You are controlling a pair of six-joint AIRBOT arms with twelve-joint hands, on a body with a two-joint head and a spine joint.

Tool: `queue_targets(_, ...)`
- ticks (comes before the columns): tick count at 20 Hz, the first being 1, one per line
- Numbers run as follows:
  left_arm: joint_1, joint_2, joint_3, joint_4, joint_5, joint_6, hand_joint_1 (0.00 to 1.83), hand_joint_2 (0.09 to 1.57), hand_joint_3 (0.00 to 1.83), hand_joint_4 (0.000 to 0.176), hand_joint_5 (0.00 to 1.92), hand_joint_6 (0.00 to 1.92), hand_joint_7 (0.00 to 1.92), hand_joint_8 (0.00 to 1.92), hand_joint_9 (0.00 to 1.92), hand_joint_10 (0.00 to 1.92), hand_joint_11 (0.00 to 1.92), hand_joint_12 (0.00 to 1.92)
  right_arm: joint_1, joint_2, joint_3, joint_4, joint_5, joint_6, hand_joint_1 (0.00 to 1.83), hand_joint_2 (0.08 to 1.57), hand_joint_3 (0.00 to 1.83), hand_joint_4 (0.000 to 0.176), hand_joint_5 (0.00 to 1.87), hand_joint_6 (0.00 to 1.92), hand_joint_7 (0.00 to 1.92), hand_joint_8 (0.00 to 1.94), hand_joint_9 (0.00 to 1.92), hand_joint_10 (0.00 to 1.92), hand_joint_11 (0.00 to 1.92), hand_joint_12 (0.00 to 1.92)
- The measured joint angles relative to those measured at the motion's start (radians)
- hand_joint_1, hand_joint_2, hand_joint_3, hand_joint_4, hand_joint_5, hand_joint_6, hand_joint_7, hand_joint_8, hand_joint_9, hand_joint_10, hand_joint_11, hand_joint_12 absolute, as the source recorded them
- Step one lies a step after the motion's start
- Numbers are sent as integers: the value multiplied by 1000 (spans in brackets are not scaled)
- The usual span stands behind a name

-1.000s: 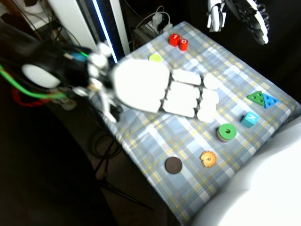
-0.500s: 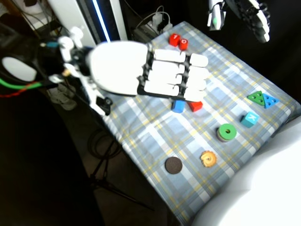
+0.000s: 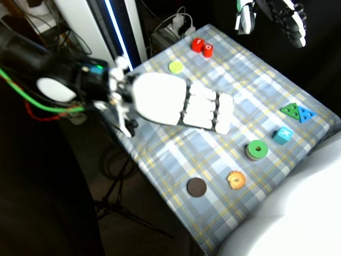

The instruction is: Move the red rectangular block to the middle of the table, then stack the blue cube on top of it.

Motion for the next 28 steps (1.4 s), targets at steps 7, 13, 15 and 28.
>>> queue_targets(7, 0, 0, 0, 0, 0, 0, 992, 1368, 0, 45, 15, 2, 0, 0, 0, 0, 0, 0, 0, -82, 64, 3, -89, 0, 634, 1188, 1, 16, 223, 10, 206, 0, 91, 89, 0, 250)
queue_targets(13, 0, -2, 1, 0, 0, -7, 949, 1373, 1, 60, 17, 2, 0, 0, 0, 0, 0, 0, 0, -129, 95, 10, -124, 0, 917, 1139, 1, 3, 405, 65, 479, 32, 141, 646, 0, 1187)
queue_targets(15, 0, -2, 1, 0, 0, -8, 933, 1377, 2, 58, 14, 1, 0, 0, 0, 0, 0, 0, 1, -131, 98, 11, -114, 0, 919, 1159, 3, 0, 488, 122, 612, 104, 107, 1008, 0, 1413)
queue_targets(28, 5, -5, 5, -4, -1, -15, 906, 1387, 4, 78, 7, 0, 0, 0, 0, 0, 0, 0, 77, -129, 57, -51, -126, -5, 1178, 1268, 0, 0, 721, 1202, 709, 1644, 499, 1676, 364, 1921)
